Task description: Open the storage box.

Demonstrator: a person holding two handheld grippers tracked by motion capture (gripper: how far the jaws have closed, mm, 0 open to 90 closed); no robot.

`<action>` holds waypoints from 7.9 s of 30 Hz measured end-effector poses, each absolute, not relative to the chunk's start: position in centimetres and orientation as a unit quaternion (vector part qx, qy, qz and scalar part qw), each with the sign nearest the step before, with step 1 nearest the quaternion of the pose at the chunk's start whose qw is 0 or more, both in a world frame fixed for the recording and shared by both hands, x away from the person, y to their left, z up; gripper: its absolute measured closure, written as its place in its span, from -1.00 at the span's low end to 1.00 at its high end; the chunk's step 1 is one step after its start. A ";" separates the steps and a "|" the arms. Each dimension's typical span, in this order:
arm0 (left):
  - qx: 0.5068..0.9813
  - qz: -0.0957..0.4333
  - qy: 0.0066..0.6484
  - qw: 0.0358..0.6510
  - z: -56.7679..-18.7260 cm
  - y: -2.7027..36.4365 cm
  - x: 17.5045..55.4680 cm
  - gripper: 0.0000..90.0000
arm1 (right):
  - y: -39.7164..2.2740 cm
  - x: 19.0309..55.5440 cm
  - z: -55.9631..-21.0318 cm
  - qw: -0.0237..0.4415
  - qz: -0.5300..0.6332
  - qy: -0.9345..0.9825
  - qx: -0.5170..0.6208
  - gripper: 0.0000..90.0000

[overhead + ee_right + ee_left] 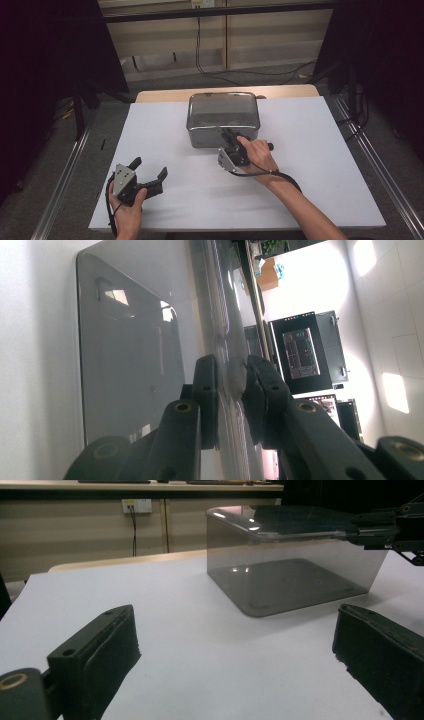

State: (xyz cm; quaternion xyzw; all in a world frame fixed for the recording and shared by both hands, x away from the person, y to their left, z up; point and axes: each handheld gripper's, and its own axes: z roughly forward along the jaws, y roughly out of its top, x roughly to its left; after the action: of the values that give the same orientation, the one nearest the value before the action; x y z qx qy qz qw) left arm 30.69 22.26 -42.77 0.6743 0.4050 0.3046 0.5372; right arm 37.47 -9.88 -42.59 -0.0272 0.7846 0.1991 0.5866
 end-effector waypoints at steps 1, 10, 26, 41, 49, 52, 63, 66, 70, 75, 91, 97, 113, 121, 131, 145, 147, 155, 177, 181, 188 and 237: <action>0.676 0.308 0.402 0.536 -42.7 22.1 30.8 -0.90 | -9.9 37.5 -42.6 0.586 0.201 0.785 -0.027 0.69; 0.695 0.266 0.381 0.549 -42.6 21.2 31.6 -0.83 | -9.9 37.3 -42.3 0.583 0.215 0.784 -0.024 0.75; 0.709 0.244 0.343 0.566 -41.8 20.5 33.3 -0.90 | -9.9 37.4 -41.8 0.595 0.217 0.773 -0.029 0.74; 0.714 0.250 0.315 0.574 -41.6 19.0 37.1 -0.93 | -10.0 37.6 -41.7 0.596 0.221 0.772 -0.024 0.72; 0.718 0.254 0.302 0.573 -41.4 18.2 38.7 -0.87 | -10.1 37.6 -41.5 0.599 0.224 0.769 -0.022 0.72; 0.722 0.260 0.289 0.573 -41.4 17.7 39.4 -0.85 | -10.1 37.7 -41.4 0.600 0.226 0.767 -0.021 0.71; 0.715 0.267 0.298 0.574 -41.5 16.8 41.7 -0.84 | -10.3 37.9 -41.1 0.600 0.235 0.765 -0.010 0.71; 0.713 0.267 0.300 0.575 -41.4 16.7 42.2 -0.85 | -10.3 37.9 -41.0 0.599 0.236 0.765 -0.009 0.71; 0.710 0.274 0.298 0.576 -41.3 16.3 42.9 -0.80 | -10.3 37.9 -40.7 0.600 0.238 0.764 -0.006 0.70; 0.725 0.277 0.289 0.560 -41.1 15.6 43.3 -0.81 | -10.5 38.0 -40.4 0.600 0.246 0.761 0.001 0.70; 0.727 0.294 0.291 0.548 -41.5 15.1 45.7 -0.53 | -10.4 38.1 -40.0 0.603 0.244 0.759 0.005 0.69; 0.720 0.298 0.294 0.554 -41.6 14.9 46.2 -0.49 | -10.4 38.1 -39.9 0.604 0.246 0.758 0.004 0.69; 0.720 0.305 0.269 0.562 -41.6 14.6 46.5 -0.24 | -11.3 38.4 -39.8 0.588 0.272 0.761 0.040 0.41; 0.720 0.311 0.263 0.562 -41.3 14.5 46.5 -0.20 | -13.2 38.6 -39.7 0.568 0.297 0.763 0.082 0.33; 0.722 0.306 0.249 0.569 -40.8 14.2 46.4 -0.05 | -16.8 39.8 -39.7 0.530 0.351 0.756 0.153 0.19; 0.722 0.309 0.239 0.571 -40.2 14.1 46.5 0.02 | -18.4 40.8 -39.5 0.514 0.390 0.738 0.197 0.23; 0.721 0.308 0.238 0.573 -40.1 14.1 46.6 0.02 | -18.5 40.9 -39.4 0.509 0.397 0.738 0.198 0.29; 0.719 0.307 0.237 0.577 -39.6 13.9 46.9 0.00 | -18.7 41.3 -39.2 0.502 0.410 0.734 0.202 0.31; 0.724 0.304 0.227 0.575 -39.1 13.4 47.7 -0.02 | -19.0 41.9 -38.9 0.490 0.436 0.725 0.212 0.32; 0.724 0.303 0.226 0.577 -38.9 13.4 47.8 0.00 | -19.2 42.0 -38.9 0.485 0.445 0.722 0.214 0.32; 0.721 0.302 0.226 0.581 -38.6 13.3 48.0 0.04 | -20.0 42.3 -38.7 0.476 0.461 0.714 0.226 0.32; 0.728 0.290 0.218 0.581 -35.6 13.6 49.9 0.30 | -21.6 46.1 -36.8 0.413 0.535 0.688 0.265 0.33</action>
State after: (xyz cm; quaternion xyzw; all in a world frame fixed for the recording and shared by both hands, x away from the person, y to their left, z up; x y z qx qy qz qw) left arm 49.91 13.57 -35.64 0.7284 0.2178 0.2901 0.5813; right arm 46.15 -21.57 -36.83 0.2648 0.6875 0.5352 0.4133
